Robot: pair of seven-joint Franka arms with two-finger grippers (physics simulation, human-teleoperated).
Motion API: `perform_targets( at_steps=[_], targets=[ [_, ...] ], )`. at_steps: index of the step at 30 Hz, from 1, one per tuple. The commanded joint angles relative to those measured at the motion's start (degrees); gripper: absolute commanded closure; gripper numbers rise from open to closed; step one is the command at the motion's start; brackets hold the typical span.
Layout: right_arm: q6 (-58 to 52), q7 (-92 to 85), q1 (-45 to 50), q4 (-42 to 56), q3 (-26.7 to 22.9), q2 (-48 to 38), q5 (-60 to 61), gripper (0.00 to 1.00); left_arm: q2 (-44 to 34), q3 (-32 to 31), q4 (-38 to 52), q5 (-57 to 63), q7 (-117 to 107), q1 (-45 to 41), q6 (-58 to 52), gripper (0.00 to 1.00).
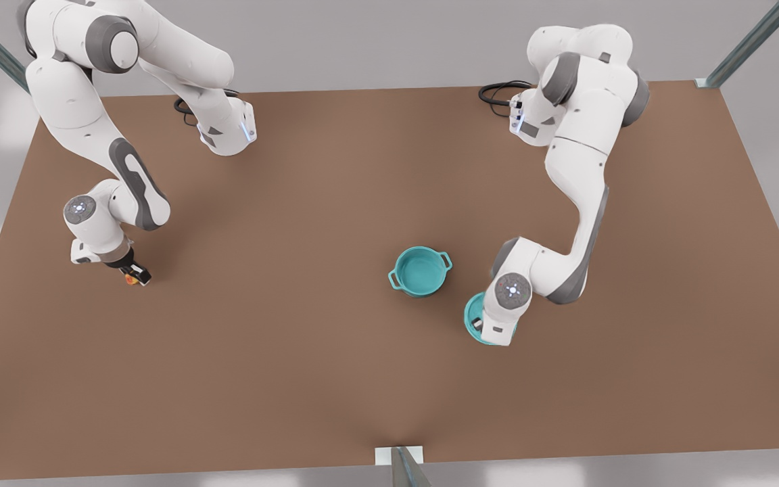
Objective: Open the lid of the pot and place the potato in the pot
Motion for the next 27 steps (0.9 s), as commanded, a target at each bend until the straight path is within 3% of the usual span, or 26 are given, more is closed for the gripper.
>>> perform_targets(
  at_steps=[1,3,4,7,8,10,13,18,24,27],
  targets=[
    [0.07,1.23,0.04,0.02,0.05,-0.04,-0.05,0.19,1.63,0.02,0.66,-0.80,8.90,0.38,2.51,0.52],
    [0.07,1.84,0.04,0.02,0.05,-0.04,-0.05,0.26,1.80,0.02,0.58,-0.89,8.99,0.38,2.60,0.47],
    [0.16,1.84,0.04,0.02,0.14,-0.04,-0.05,0.29,1.80,0.02,0.58,-0.71,9.43,0.38,2.78,0.01],
    [0.16,1.93,0.04,0.02,0.14,-0.04,-0.05,0.33,0.75,0.11,0.58,-0.10,16.54,1.17,1.81,0.00],
    [0.07,1.93,0.04,0.02,0.14,-0.04,-0.05,0.33,-0.74,0.19,0.93,-0.27,21.90,1.96,-4.85,0.00],
    [0.07,2.28,0.04,0.02,0.14,-0.04,-0.05,0.33,-13.30,-1.30,1.89,-7.39,44.41,12.24,-22.43,0.00],
    [0.07,2.81,0.12,-0.33,0.32,-0.21,-0.05,0.33,-26.76,-1.04,-3.38,-11.87,53.47,18.48,-26.93,0.00],
    [0.07,3.69,0.74,-0.42,0.49,-0.30,-0.05,0.32,-26.67,-0.77,-3.47,-12.31,48.72,20.86,-32.99,0.00],
    [0.07,3.60,0.74,-0.42,0.49,-0.30,-0.05,0.40,-28.52,-1.12,-4.61,-21.28,48.02,21.74,-33.43,0.00],
    [-0.72,3.78,0.74,-0.42,0.49,-1.27,-0.05,0.41,-24.83,-1.12,2.67,-20.84,48.10,21.21,-33.17,0.00]
  ],
)
